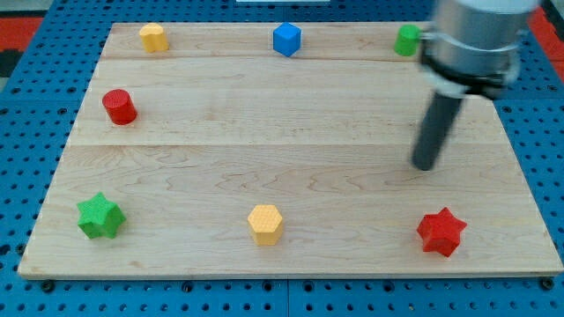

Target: Move the blue triangle to the center of the board

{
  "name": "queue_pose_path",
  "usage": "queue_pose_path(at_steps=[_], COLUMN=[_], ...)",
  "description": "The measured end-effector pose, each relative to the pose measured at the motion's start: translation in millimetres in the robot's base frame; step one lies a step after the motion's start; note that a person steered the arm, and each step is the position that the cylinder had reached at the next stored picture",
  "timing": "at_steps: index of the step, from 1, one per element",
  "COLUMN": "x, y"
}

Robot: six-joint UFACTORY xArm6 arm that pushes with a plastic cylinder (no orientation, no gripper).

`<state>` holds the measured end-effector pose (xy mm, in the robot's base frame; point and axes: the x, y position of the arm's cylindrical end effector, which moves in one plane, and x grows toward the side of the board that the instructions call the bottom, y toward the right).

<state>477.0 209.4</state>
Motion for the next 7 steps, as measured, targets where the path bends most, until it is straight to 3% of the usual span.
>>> queue_pose_path(at_steps=[1,2,4,7], x=[-5.1,-40.1,-57.3,-70.0], y=[58.1,77.7,15.4,-9.1])
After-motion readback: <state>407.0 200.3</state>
